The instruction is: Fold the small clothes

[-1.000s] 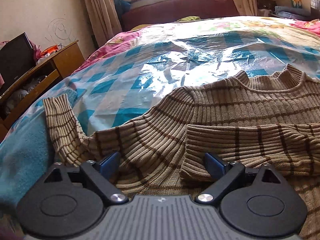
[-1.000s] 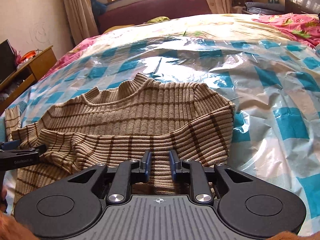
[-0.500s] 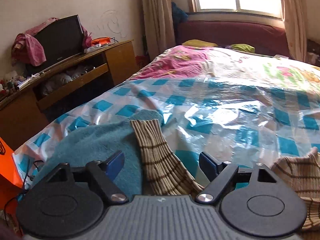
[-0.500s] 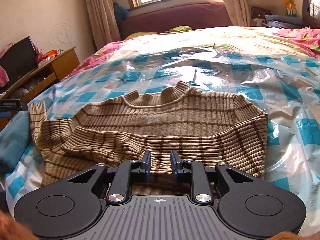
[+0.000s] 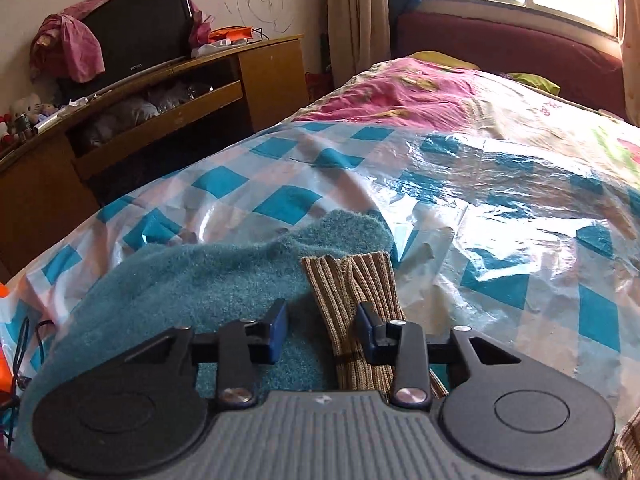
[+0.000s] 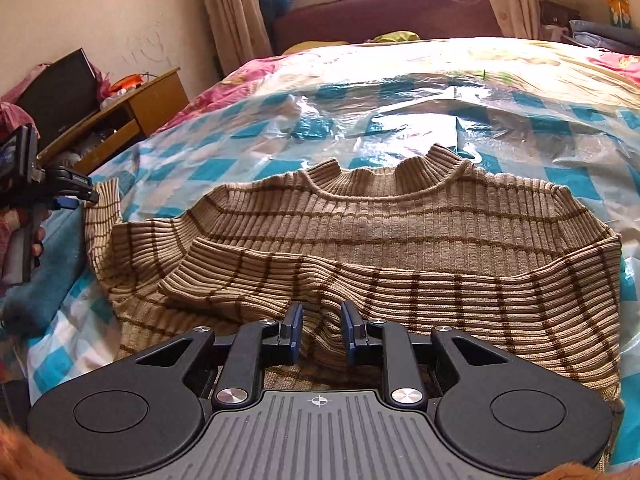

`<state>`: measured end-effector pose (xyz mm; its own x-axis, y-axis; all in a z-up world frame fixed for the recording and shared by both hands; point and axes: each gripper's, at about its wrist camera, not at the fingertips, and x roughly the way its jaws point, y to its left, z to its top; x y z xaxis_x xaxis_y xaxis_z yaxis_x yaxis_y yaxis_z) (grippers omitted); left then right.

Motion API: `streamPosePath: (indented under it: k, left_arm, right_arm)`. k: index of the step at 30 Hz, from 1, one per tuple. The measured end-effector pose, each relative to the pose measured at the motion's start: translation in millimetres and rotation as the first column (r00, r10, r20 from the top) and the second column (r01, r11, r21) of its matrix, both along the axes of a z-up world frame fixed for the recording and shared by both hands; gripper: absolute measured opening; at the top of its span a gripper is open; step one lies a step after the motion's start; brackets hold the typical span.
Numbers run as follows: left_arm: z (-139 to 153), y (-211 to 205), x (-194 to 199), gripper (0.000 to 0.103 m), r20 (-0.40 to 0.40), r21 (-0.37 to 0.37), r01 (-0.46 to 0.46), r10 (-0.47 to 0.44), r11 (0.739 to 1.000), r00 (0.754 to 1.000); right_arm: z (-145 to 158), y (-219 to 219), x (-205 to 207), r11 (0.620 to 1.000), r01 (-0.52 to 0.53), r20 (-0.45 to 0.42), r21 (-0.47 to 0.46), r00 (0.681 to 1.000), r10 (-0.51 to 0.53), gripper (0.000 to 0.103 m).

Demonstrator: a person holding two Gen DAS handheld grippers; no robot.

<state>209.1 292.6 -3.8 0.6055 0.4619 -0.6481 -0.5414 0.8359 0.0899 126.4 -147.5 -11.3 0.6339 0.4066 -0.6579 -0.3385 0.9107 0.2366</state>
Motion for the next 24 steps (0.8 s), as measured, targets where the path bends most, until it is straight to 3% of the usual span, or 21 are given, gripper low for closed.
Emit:
streamPosePath:
  k: [2,6,10,12,15,18,20,23,24]
  left_arm:
    - [5,3,-4,0.011,0.031,-0.039,0.027,-0.026,0.999,0.999]
    - [14,-5,-10,0.01,0.076,-0.075,0.082,-0.076,0.994,0.994]
    - [23,-21,-22,0.01,0.12,-0.165,0.164,-0.145,0.973,0.982]
    - [30,-36,-34,0.01,0.164,-0.247,0.238,-0.202,0.939,0.966]
    - [38,-77,-53,0.01,0.188,-0.286,0.372,-0.329,0.883,0.925]
    - [32,-136,-75,0.01,0.187,-0.319,0.523,-0.488,0.79,0.852]
    - [20,-170,-87,0.01,0.171,-0.334,0.581,-0.559,0.742,0.812]
    - [-1,-207,-99,0.01,0.139,-0.337,0.631,-0.625,0.699,0.768]
    - [-7,-215,-102,0.01,0.13,-0.347,0.638,-0.638,0.688,0.759]
  right_arm:
    - [0,1,0,1.0,-0.001,0.0,0.004,1.0,0.001,0.023]
    - [4,1,-5,1.0,-0.007,0.007,0.02,1.0,0.007,0.023]
    - [7,-2,-10,1.0,-0.008,0.014,0.027,1.0,0.008,0.023]
    - [8,-4,-12,0.999,-0.006,0.013,0.037,1.0,0.006,0.023]
    - [10,-8,-12,0.997,-0.003,-0.007,0.075,1.0,0.003,0.023]
    - [10,-9,-10,0.992,0.007,-0.039,0.129,0.999,-0.002,0.023]
    - [8,-9,-10,0.982,0.011,-0.094,0.191,0.996,0.007,0.023]
    - [-1,-8,-11,0.959,0.038,-0.208,0.282,0.978,0.023,0.043]
    - [-5,-9,-12,0.952,0.049,-0.234,0.303,0.972,0.025,0.045]
